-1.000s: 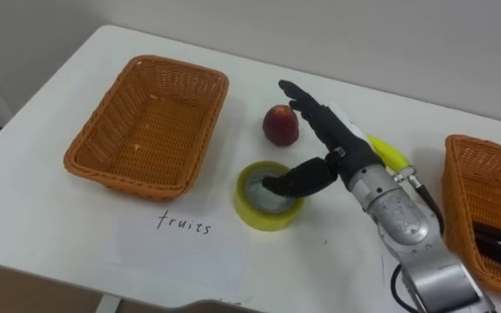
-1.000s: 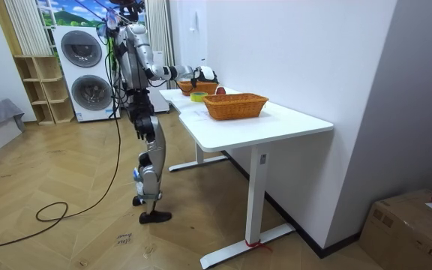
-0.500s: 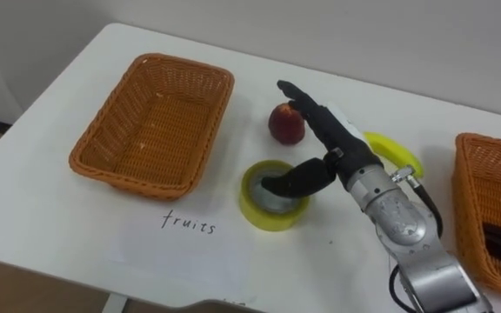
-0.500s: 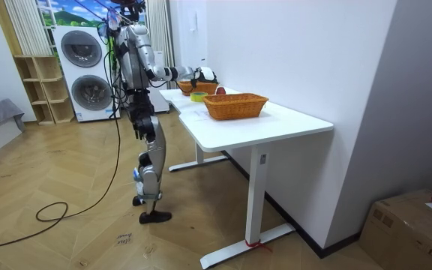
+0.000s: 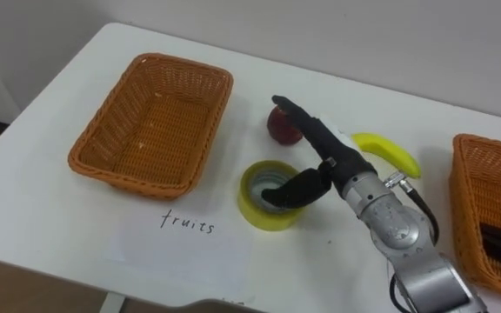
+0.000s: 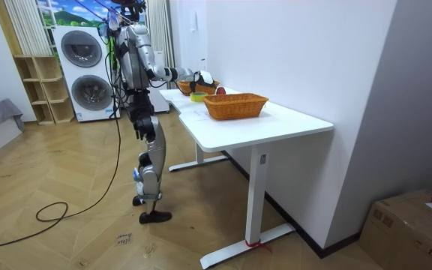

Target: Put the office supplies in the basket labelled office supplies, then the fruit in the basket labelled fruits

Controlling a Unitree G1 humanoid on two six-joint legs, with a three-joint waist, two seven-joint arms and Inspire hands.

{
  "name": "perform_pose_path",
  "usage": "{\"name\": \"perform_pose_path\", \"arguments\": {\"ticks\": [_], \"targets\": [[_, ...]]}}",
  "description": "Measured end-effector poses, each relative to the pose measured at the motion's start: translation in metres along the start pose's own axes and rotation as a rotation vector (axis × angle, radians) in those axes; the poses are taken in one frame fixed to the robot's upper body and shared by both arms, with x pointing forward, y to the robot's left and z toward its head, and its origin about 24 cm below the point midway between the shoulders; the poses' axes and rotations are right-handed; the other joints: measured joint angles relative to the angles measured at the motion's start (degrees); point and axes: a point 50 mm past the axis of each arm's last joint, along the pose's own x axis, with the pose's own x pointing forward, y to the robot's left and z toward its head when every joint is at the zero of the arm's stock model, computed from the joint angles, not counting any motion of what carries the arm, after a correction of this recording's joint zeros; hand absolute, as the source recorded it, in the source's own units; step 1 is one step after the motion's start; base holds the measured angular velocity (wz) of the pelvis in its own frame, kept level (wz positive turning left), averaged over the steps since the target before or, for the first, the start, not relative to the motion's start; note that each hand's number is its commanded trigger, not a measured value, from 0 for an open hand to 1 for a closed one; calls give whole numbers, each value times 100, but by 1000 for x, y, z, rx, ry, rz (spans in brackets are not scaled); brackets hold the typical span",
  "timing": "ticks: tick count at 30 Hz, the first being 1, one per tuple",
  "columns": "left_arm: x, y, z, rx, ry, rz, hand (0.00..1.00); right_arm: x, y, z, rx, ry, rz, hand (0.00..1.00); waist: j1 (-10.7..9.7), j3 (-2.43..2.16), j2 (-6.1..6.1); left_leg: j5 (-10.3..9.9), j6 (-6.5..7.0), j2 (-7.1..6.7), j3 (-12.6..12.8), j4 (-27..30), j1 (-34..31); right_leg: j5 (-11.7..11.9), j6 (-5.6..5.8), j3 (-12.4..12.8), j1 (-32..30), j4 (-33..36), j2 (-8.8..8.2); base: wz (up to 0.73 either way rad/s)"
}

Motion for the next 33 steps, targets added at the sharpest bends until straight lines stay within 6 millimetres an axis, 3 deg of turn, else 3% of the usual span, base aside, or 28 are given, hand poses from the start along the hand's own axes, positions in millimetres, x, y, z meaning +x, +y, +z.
{"name": "perform_pose_path", "arguments": {"ticks": [24, 33], "targets": [[0, -2, 0, -1, -14, -29, 0, -1, 2, -2, -17, 8, 37, 0, -5, 9, -12, -1, -1, 1, -12, -7, -7, 0, 0, -8, 1, 0, 2, 0], [0, 0, 3, -1, -20, -25, 0, -3, 3, -13, -27, 54, 86, 0, -3, 13, -4, -1, -1, 6, -25, -36, -8, 0, 0, -8, 0, -2, 11, 0]]}}
